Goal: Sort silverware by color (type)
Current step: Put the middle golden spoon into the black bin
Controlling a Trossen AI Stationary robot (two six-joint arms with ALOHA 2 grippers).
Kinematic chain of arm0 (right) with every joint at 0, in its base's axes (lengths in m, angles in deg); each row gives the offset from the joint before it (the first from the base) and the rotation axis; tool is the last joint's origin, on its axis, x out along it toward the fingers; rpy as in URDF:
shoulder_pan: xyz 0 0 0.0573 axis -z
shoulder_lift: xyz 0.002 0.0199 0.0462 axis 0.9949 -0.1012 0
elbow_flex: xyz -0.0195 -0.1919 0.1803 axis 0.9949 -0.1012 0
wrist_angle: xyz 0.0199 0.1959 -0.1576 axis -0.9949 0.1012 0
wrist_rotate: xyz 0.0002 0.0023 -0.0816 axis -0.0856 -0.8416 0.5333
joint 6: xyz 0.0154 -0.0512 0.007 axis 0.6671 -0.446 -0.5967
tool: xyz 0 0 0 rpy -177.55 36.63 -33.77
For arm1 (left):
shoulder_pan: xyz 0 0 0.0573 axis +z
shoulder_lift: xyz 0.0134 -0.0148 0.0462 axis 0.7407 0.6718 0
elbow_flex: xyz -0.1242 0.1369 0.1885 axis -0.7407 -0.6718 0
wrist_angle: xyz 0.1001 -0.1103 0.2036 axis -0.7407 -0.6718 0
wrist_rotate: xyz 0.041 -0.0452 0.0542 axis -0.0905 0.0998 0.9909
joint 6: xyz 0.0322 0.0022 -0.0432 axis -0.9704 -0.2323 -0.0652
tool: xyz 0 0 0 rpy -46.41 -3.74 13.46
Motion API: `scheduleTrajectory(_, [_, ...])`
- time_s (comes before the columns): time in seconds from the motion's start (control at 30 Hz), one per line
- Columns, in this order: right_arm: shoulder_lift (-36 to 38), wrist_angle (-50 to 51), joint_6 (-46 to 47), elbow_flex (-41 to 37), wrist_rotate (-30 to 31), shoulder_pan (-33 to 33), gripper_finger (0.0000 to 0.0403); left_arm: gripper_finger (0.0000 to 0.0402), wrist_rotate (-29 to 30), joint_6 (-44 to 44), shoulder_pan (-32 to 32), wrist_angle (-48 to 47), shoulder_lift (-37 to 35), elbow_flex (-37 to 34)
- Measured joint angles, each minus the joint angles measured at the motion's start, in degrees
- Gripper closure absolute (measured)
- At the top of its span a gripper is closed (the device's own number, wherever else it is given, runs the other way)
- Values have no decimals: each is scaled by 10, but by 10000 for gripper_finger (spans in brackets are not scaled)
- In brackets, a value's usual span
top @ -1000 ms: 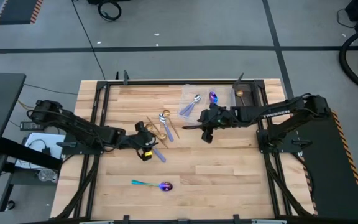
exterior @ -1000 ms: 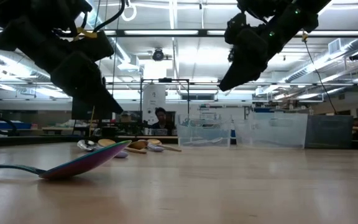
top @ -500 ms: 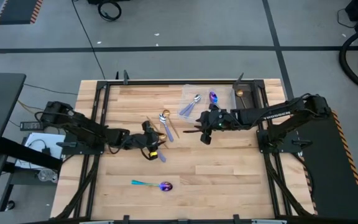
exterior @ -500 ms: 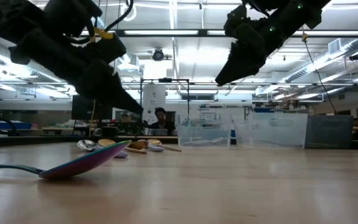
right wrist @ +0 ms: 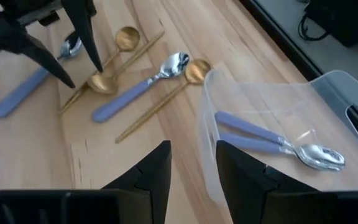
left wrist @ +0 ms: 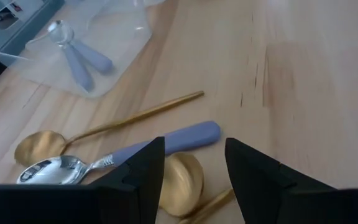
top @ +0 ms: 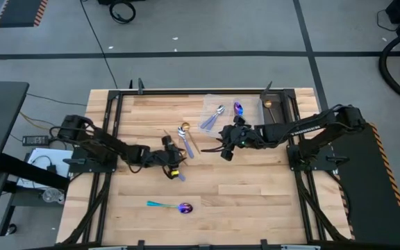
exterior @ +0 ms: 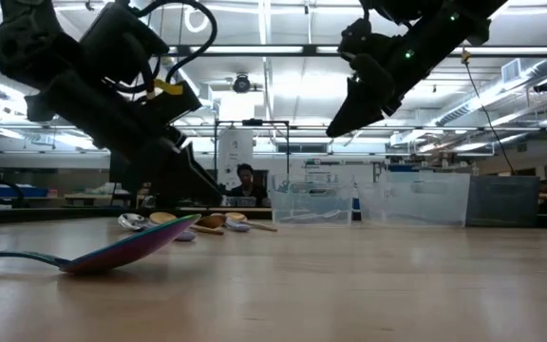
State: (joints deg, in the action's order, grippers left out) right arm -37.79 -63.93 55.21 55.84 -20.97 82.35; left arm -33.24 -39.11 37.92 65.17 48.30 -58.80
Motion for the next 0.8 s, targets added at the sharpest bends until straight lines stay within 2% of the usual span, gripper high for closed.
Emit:
scheduleTrajectory(0.23, [-7, -9, 0, 0, -6, 0, 267, 226, 0, -46, 0, -11, 40, 34])
scheduleTrajectory(0.6, [-6, -12, -1, 0, -15, -6, 267, 228, 13, -24, 0, -92, 55, 52])
scheduleTrajectory(0.8, [-6, -13, -2, 0, -15, -7, 267, 263, 13, -22, 0, -101, 55, 52])
